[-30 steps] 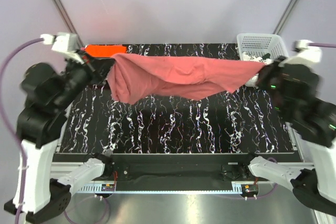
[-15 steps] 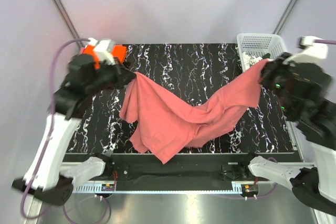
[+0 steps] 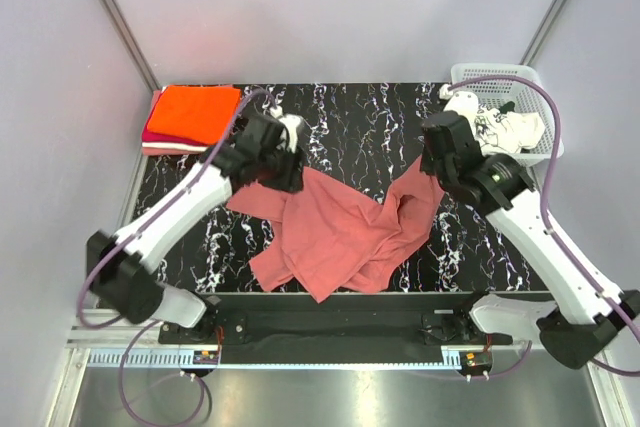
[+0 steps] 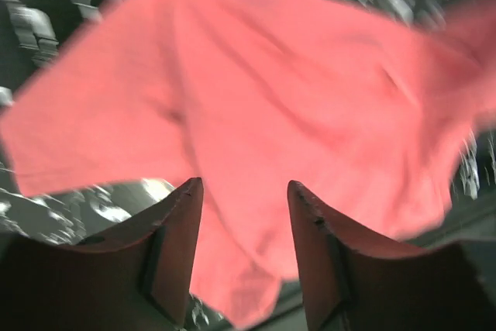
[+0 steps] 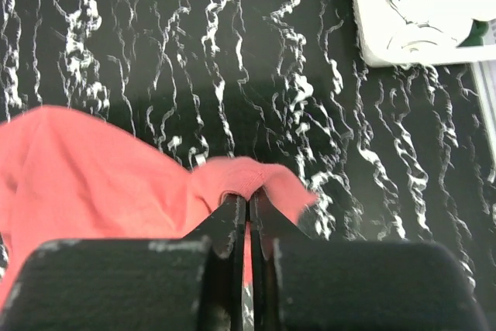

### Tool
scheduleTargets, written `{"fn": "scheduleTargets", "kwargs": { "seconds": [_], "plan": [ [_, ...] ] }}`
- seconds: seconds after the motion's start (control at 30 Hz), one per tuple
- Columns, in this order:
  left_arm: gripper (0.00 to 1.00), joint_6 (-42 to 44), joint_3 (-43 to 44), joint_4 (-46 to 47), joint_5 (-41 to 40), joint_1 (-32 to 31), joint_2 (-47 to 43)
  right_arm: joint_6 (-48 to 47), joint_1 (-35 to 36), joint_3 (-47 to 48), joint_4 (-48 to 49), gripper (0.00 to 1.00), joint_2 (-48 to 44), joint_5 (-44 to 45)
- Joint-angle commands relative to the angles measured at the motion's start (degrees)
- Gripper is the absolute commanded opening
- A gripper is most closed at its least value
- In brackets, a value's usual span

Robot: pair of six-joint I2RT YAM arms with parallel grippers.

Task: Fold and stack the t-shirts
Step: Flatten the tshirt out

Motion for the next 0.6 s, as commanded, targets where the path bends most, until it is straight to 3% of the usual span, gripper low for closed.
{"fn": "scheduleTargets", "kwargs": {
  "seconds": [0.0, 0.07, 0.17, 0.23, 0.37, 0.5, 0.53, 0.57],
  "plan": [
    [0.55, 0.39, -7.32, 1.72, -5.81, -6.62, -10.73, -1.18, -3.16, -0.28, 11.12, 0.0, 2.61, -2.29],
    [0.55, -1.46, -13.39, 3.22, -5.8, -6.98, -13.28, -2.06, -6.07, 1.46, 14.04, 0.0, 6.99, -7.81],
    [0.56, -3.4, -17.37, 5.51, -5.27, -6.89, -16.98, -3.47, -14.85, 11.38, 15.9, 0.0, 16.98, -14.41],
    [0.57, -3.76, -17.73, 5.51, -5.36, -6.89, -18.73, -6.54, -18.11, 23.14, 16.51, 0.0, 23.33, -17.06],
    [0.57, -2.44, -17.55, 5.77, -0.71, -7.41, -19.01, -10.77, -23.48, 47.65, 13.19, 0.0, 45.61, -22.87],
    [0.57, -4.44, -18.69, 5.69, -1.23, -8.03, -18.3, -10.85, -25.42, 82.4, 3.7, 0.01, 65.69, -24.98],
    [0.57, -5.24, -19.22, 5.95, -2.37, -8.03, -18.91, -10.94, -25.68, 86.43, 3.42, 0.02, 68.51, -24.99],
    [0.57, -5.77, -20.62, 6.3, -2.29, -8.03, -19.09, -10.6, -26.21, 88.47, 3.59, 0.16, 71.33, -23.85]
  ]
}}
